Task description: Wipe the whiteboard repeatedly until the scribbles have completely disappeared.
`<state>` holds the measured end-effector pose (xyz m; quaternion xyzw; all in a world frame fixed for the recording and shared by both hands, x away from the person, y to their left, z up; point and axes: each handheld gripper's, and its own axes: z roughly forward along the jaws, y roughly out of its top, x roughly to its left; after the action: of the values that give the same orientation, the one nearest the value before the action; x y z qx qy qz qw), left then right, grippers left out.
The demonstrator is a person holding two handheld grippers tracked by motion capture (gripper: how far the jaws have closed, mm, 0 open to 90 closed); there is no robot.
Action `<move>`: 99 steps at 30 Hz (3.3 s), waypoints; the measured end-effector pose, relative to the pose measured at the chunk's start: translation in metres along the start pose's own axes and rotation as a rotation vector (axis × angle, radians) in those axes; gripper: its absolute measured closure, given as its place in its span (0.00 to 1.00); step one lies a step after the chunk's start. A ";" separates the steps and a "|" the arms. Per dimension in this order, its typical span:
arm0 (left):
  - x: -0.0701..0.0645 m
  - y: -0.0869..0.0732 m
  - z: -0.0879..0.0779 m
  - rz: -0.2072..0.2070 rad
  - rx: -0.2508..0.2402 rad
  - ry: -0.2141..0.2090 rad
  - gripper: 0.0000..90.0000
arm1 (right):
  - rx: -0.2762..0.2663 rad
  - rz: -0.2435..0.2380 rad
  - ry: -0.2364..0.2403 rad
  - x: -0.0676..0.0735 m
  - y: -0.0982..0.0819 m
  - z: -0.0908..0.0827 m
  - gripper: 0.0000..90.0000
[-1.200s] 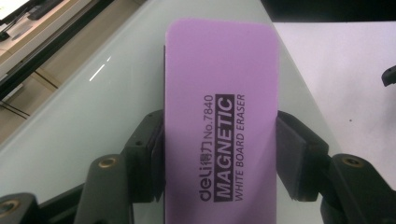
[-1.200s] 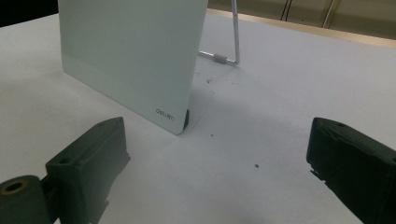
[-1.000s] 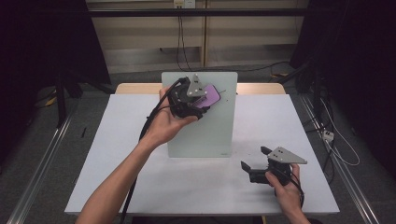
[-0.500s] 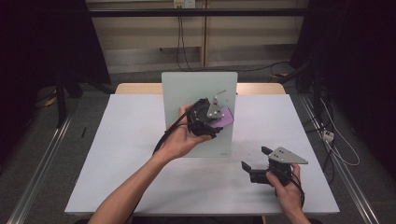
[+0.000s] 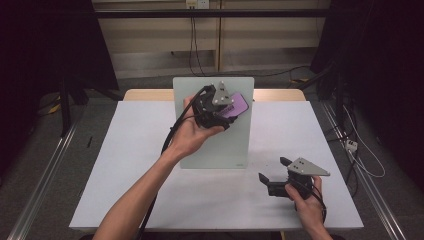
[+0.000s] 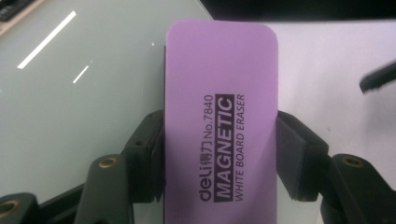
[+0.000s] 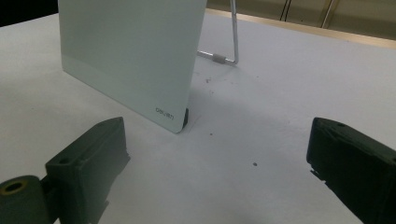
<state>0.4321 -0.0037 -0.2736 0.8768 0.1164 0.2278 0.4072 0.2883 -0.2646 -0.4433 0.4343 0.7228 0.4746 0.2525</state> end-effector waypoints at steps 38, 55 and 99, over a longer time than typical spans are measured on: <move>-0.017 0.009 0.022 0.070 -0.002 -0.048 0.46 | -0.004 0.003 -0.002 -0.001 0.000 -0.003 0.06; 0.014 0.028 0.000 -0.003 -0.106 0.026 0.46 | 0.000 0.002 0.004 0.000 0.000 -0.001 0.06; 0.010 0.020 0.001 -0.001 -0.110 0.020 0.46 | 0.002 -0.001 0.004 0.000 -0.001 -0.001 0.06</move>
<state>0.4417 -0.0134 -0.2552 0.8508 0.1085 0.2423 0.4536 0.2869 -0.2650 -0.4435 0.4332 0.7241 0.4746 0.2507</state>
